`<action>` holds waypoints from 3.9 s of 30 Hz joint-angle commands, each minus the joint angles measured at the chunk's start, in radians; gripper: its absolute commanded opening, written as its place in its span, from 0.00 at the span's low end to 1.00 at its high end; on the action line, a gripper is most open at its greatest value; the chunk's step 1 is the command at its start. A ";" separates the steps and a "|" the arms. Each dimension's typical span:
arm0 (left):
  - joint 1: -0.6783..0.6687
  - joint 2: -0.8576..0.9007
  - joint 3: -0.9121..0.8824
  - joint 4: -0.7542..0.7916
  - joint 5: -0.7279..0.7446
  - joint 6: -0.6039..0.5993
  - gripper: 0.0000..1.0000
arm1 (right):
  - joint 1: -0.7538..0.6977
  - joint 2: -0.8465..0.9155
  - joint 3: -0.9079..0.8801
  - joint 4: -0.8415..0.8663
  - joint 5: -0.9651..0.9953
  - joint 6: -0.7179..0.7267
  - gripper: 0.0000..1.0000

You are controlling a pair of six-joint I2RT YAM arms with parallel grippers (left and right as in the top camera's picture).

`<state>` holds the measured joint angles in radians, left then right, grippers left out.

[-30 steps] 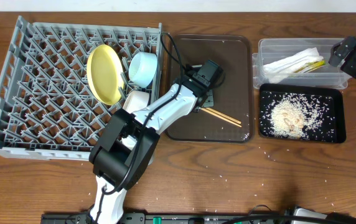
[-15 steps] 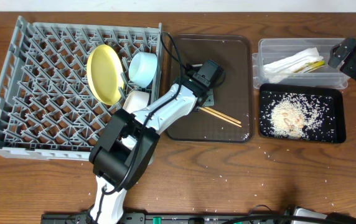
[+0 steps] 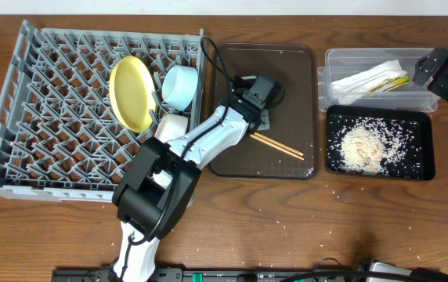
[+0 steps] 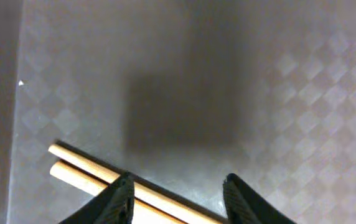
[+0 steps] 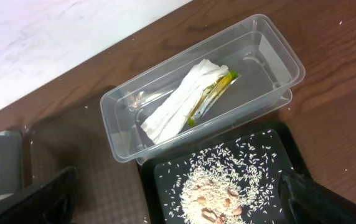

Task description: Sort waste into correct bins and load items into the dishwasher

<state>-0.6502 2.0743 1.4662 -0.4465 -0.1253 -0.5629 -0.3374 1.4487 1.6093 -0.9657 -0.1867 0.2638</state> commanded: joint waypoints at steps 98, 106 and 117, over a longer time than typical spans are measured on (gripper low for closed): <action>-0.011 0.247 0.284 -0.382 -0.043 -0.603 0.39 | -0.002 -0.002 0.013 -0.004 -0.004 0.013 0.99; -0.011 0.247 0.252 -0.381 -0.034 -0.424 0.29 | -0.002 -0.002 0.013 -0.004 -0.004 0.013 0.99; -0.010 0.247 0.238 -0.328 -0.014 -0.401 0.22 | -0.002 -0.002 0.013 -0.004 -0.004 0.013 0.99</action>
<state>-0.6621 2.2803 1.7447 -0.7887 -0.1745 -0.9936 -0.3374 1.4487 1.6093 -0.9688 -0.1867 0.2638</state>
